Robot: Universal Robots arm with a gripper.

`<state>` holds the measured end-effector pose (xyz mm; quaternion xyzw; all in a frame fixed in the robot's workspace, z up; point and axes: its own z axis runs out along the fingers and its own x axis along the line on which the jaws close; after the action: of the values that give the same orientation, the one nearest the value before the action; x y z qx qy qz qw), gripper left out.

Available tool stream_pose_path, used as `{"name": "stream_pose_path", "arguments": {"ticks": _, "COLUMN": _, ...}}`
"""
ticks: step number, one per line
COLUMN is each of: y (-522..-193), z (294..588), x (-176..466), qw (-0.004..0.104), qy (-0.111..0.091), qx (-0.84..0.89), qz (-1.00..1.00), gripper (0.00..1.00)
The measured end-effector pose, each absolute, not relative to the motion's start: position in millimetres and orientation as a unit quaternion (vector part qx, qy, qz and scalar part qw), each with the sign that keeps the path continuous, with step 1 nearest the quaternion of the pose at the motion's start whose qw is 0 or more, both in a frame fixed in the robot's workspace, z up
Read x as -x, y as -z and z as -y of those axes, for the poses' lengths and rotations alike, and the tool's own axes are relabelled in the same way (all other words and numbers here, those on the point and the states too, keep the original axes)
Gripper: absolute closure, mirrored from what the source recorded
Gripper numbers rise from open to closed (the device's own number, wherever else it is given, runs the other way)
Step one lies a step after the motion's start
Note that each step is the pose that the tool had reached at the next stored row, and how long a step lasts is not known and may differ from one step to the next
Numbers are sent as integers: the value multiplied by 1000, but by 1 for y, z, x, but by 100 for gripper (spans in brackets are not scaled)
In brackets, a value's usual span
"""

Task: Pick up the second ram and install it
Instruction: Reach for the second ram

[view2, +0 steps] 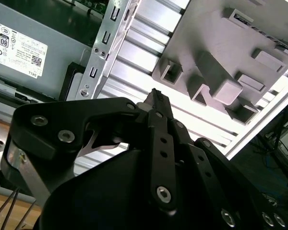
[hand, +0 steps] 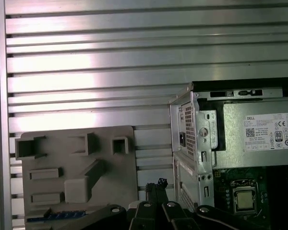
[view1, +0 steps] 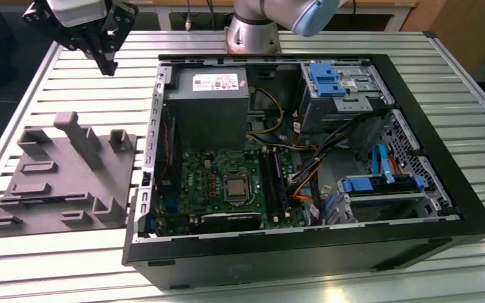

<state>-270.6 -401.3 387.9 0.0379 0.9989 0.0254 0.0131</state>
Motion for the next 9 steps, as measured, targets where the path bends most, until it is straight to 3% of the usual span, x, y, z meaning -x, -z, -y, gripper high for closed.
{"name": "stream_pose_path", "arguments": {"ticks": 9, "y": -387, "z": 402, "x": 274, "qw": 13, "qy": -25, "qx": -38, "qz": -999, "gripper": 89}}
